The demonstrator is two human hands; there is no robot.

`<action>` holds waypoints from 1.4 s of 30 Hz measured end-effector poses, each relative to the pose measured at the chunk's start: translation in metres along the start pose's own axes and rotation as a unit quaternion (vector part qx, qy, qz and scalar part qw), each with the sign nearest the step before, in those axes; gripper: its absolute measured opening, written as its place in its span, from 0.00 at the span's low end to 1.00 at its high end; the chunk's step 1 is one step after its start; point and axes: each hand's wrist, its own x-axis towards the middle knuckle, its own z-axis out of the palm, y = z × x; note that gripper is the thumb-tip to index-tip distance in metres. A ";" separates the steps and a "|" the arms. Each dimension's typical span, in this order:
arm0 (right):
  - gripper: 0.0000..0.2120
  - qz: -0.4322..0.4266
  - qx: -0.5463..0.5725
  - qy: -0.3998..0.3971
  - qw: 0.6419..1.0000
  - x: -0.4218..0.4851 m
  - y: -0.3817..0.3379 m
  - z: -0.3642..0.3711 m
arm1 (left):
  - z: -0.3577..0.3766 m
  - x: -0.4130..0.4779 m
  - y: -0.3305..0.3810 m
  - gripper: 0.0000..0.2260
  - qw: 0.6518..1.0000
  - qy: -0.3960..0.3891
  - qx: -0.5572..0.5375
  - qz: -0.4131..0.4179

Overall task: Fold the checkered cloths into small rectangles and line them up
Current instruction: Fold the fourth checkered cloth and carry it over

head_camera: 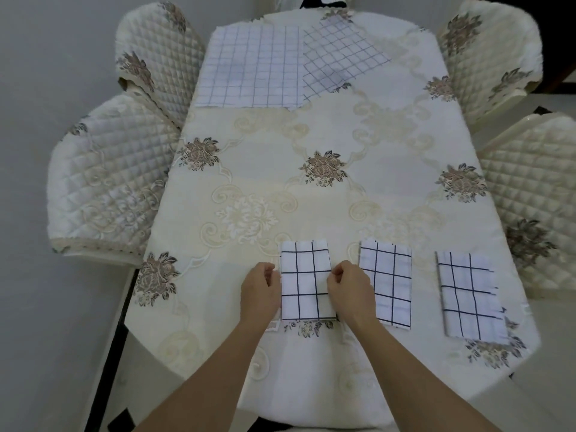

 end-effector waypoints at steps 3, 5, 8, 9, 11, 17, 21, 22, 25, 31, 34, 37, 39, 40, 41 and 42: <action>0.05 -0.016 -0.018 -0.005 1.000 -0.008 -0.005 -0.010 | -0.012 -0.007 -0.001 0.09 1.000 -0.001 0.017 0.012; 0.08 -0.038 -0.037 -0.012 0.999 -0.010 -0.013 -0.020 | -0.021 -0.007 0.002 0.10 0.997 -0.001 0.047 0.055; 0.15 -0.081 -0.061 -0.013 0.995 -0.009 -0.032 -0.040 | -0.039 -0.004 0.019 0.13 0.983 0.001 0.116 0.141; 0.16 -0.093 -0.069 -0.011 0.993 -0.009 -0.041 -0.048 | -0.046 -0.003 0.027 0.14 0.974 0.007 0.146 0.171; 0.18 -0.123 -0.096 -0.006 0.988 -0.008 -0.059 -0.063 | -0.058 0.000 0.045 0.17 0.949 0.034 0.216 0.225; 0.21 -0.248 -0.271 0.065 0.928 -0.017 -0.115 -0.103 | -0.099 -0.002 0.094 0.21 0.886 0.135 0.313 0.314; 0.21 -0.298 -0.295 0.118 0.900 -0.018 -0.147 -0.130 | -0.126 -0.005 0.127 0.23 0.852 0.174 0.331 0.366; 0.21 -0.303 -0.296 0.129 0.896 -0.018 -0.154 -0.137 | -0.131 -0.006 0.134 0.23 0.843 0.187 0.331 0.381; 0.22 -0.320 -0.282 0.162 0.890 -0.024 -0.170 -0.152 | -0.145 -0.007 0.151 0.22 0.823 0.216 0.330 0.408; 0.23 -0.328 -0.270 0.178 0.887 -0.037 -0.175 -0.160 | -0.161 -0.015 0.157 0.23 0.818 0.235 0.339 0.402; 0.23 -0.326 -0.275 0.157 0.891 -0.043 -0.177 -0.153 | -0.167 -0.019 0.142 0.23 0.822 0.247 0.341 0.383; 0.24 -0.356 -0.279 0.147 0.880 -0.050 -0.187 -0.137 | -0.177 -0.026 0.119 0.24 0.831 0.254 0.350 0.349; 0.24 -0.381 -0.289 0.129 0.869 -0.054 -0.198 -0.120 | -0.188 -0.033 0.099 0.24 0.838 0.267 0.349 0.324; 0.24 -0.397 -0.293 0.117 0.862 -0.057 -0.205 -0.109 | -0.195 -0.038 0.087 0.24 0.841 0.275 0.349 0.308; 0.24 -0.417 -0.295 0.106 0.853 -0.061 -0.213 -0.098 | -0.204 -0.043 0.074 0.24 0.845 0.282 0.350 0.289; 0.24 -0.439 -0.299 0.096 0.842 -0.065 -0.223 -0.086 | -0.214 -0.049 0.061 0.24 0.849 0.290 0.350 0.268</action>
